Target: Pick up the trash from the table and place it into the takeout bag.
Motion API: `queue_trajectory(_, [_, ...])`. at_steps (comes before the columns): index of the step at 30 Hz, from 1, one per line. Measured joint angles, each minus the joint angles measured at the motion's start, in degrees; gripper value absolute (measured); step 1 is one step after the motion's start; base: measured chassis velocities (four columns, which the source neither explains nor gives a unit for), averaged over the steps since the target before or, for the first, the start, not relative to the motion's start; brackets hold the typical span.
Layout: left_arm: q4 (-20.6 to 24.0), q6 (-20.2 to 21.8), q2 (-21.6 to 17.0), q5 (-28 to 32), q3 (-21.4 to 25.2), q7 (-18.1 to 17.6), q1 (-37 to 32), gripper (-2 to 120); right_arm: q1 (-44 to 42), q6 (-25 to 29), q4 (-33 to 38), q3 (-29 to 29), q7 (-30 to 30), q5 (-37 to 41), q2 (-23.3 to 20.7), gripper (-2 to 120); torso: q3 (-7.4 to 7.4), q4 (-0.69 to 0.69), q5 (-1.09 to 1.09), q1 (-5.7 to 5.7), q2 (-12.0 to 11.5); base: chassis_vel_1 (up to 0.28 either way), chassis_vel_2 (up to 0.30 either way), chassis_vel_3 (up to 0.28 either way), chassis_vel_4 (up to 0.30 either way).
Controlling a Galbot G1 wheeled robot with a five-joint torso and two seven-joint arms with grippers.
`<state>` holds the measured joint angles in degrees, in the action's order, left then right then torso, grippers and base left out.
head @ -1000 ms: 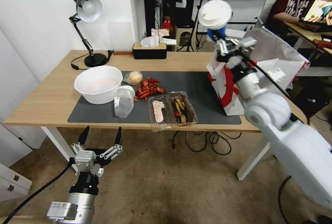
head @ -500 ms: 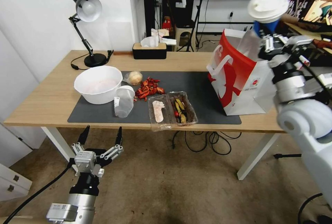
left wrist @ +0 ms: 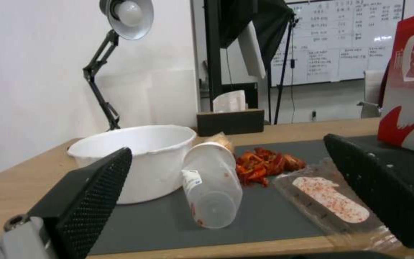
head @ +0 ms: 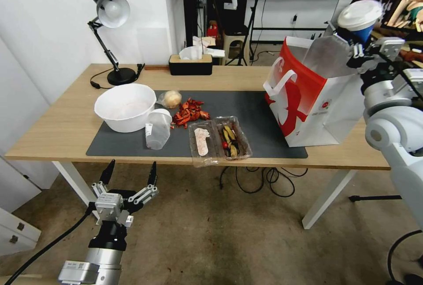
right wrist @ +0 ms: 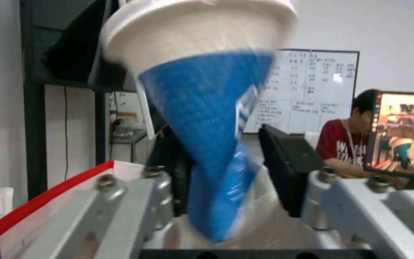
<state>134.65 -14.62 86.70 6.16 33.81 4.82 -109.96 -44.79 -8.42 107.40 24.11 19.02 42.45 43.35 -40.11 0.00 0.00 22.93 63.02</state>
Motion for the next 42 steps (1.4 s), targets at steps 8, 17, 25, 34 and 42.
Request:
queue_trajectory(8, [0.1,0.0,-0.2,0.2,0.3,-0.3,0.2,100,0.4,-0.9,0.0,-0.2,-0.1,1.0,-0.1,70,0.0,0.0,0.0,-0.01,0.0,0.0,0.0,0.0,0.0])
queue_trajectory(17, [0.0,0.0,-0.1,0.2,0.2,-0.4,0.3,100,0.0,-3.8,0.8,0.1,-0.2,1.6,-0.9,99,0.0,0.0,0.0,0.0,0.0,0.0,0.0,0.0,0.0])
queue_trajectory(25, [0.0,0.1,-0.1,0.3,0.1,-0.4,0.3,100,0.9,-5.7,1.2,-0.1,-0.3,2.9,-1.7,100,0.0,0.0,0.0,-0.01,0.0,0.0,0.0,0.0,0.0])
queue_trajectory(34, [0.4,0.1,-0.3,0.5,0.4,-0.4,0.3,100,-0.6,-4.9,3.4,0.7,-1.1,3.9,-1.8,100,0.0,0.0,0.0,-0.01,0.0,0.0,0.0,0.0,0.0])
queue_trajectory(42, [0.7,0.2,-0.4,0.7,0.6,-0.6,0.2,100,-10.3,-2.1,12.2,7.7,-5.1,6.8,-2.2,100,0.0,-0.01,-0.01,-0.01,0.0,0.0,0.0,0.0,0.0])
